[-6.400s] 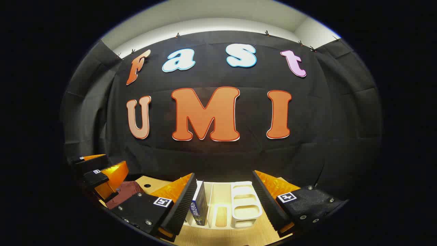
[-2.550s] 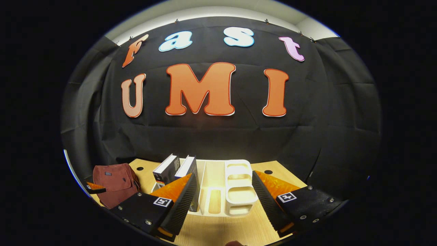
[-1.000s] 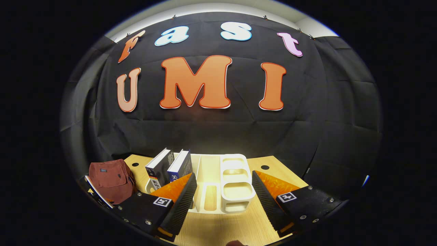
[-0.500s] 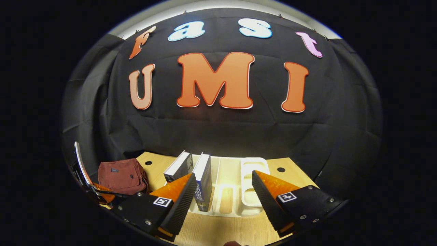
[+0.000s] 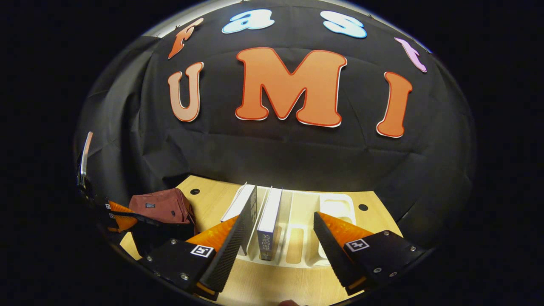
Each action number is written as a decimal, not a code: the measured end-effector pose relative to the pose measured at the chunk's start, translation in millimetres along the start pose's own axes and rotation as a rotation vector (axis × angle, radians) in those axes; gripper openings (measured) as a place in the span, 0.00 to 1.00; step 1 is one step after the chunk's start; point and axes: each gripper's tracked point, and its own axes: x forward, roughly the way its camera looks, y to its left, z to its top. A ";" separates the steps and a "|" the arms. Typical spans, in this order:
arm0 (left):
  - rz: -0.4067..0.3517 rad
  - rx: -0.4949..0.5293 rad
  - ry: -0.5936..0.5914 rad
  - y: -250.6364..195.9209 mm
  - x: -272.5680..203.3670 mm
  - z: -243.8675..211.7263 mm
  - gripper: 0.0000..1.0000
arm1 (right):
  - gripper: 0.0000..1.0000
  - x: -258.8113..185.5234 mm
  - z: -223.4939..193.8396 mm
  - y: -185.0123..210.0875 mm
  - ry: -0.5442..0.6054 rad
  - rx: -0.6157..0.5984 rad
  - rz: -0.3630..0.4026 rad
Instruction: Open the schoolbag, grab two books from the bookshelf and put them into the schoolbag.
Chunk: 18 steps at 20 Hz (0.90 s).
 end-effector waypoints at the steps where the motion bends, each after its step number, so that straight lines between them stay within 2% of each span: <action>1: 0.006 -0.009 -0.008 10.0 -1.1 5.2 0.07 | 0.97 4.5 2.0 4.0 0.016 -0.013 0.005; 11: -0.063 -0.032 -0.028 66.6 4.7 31.3 0.07 | 0.97 46.6 26.7 54.5 0.196 -0.054 0.088; 14: -0.074 -0.034 -0.037 76.1 6.5 40.6 0.07 | 0.97 61.6 13.0 77.2 0.320 -0.036 0.164; 18: -0.104 -0.047 -0.055 70.1 11.2 41.9 0.07 | 0.97 84.8 -8.2 86.6 0.491 -0.013 0.173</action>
